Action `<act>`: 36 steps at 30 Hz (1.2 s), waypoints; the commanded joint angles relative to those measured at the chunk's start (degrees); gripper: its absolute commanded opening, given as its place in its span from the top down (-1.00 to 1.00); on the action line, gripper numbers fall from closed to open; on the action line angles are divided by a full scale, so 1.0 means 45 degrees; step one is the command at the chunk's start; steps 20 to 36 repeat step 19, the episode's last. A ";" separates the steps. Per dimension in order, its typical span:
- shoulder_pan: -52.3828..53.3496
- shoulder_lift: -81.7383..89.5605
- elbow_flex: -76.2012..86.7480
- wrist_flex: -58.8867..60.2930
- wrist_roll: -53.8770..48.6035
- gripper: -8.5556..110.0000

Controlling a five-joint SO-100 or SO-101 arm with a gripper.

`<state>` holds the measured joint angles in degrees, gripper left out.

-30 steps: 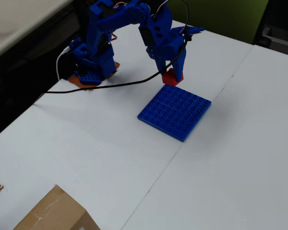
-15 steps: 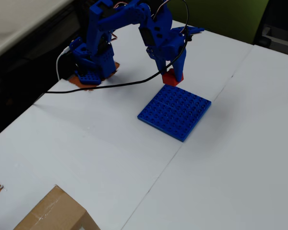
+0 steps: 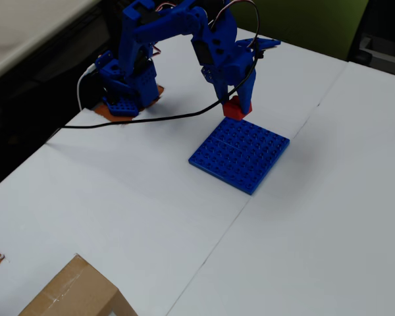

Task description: Pick up the 2x2 red block and go up the 8x8 blue block.

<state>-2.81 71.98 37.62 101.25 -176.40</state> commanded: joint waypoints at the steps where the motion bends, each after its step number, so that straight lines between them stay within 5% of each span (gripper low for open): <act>1: 0.0000 0.0449 0.0000 -0.0176 -0.1914 0.85; 36: 0.0020 0.0410 -0.0117 -0.0078 -0.1973 0.85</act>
